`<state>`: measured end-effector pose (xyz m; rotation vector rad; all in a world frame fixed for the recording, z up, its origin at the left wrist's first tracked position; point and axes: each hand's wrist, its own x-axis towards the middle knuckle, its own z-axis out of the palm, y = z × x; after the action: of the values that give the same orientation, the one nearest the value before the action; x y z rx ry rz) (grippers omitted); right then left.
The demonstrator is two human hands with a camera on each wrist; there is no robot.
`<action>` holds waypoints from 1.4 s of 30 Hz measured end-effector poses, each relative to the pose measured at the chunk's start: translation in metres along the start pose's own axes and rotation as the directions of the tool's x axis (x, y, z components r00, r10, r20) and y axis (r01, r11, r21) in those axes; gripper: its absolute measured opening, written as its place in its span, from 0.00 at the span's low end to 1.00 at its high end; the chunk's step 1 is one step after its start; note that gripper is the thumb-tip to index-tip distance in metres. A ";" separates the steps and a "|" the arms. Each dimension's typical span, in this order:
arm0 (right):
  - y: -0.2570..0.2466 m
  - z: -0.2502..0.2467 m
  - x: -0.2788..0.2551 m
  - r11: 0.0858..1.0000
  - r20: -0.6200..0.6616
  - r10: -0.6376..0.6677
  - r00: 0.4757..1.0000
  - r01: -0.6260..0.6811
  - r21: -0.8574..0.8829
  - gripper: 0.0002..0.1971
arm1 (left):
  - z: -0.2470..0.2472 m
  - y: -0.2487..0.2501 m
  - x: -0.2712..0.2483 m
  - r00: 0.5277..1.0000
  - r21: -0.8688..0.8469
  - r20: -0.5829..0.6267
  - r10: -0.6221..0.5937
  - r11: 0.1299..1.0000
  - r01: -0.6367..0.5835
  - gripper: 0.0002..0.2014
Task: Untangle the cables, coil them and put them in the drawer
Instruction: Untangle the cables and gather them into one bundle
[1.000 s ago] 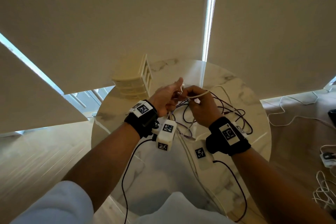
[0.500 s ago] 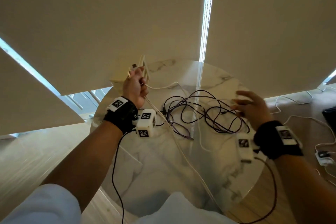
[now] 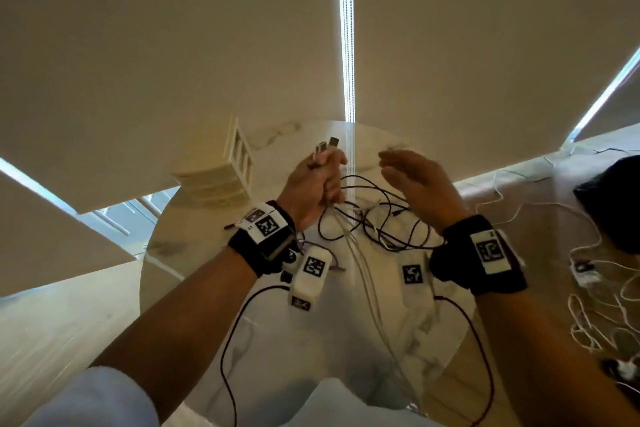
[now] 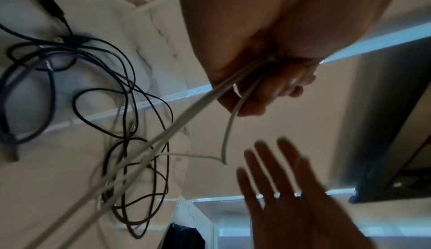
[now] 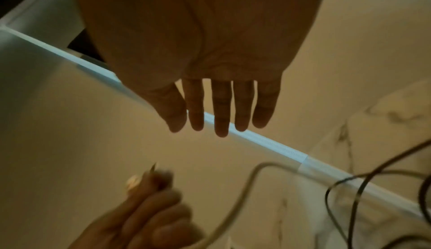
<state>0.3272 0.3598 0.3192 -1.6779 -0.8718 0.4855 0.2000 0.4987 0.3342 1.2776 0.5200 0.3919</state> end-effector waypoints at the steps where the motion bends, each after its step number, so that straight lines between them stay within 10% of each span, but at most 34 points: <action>1: -0.006 0.009 0.000 0.999 0.025 -0.028 0.999 0.027 0.031 0.13 | 0.006 -0.002 0.000 0.999 0.039 0.034 -0.025 0.999 0.023 0.11; 17: -0.036 0.030 -0.003 0.986 0.120 -0.145 0.982 0.134 0.100 0.14 | 0.024 -0.006 -0.008 0.992 0.113 0.027 -0.125 0.986 0.122 0.13; 42: -0.051 0.017 0.007 0.879 0.166 -0.290 0.943 0.331 -0.344 0.07 | 0.036 0.003 -0.013 0.996 0.315 -0.032 -0.077 0.945 0.084 0.13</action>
<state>0.3045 0.3811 0.3633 -1.8102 -1.3553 0.1985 0.2103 0.4639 0.3466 1.5571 0.6692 0.2582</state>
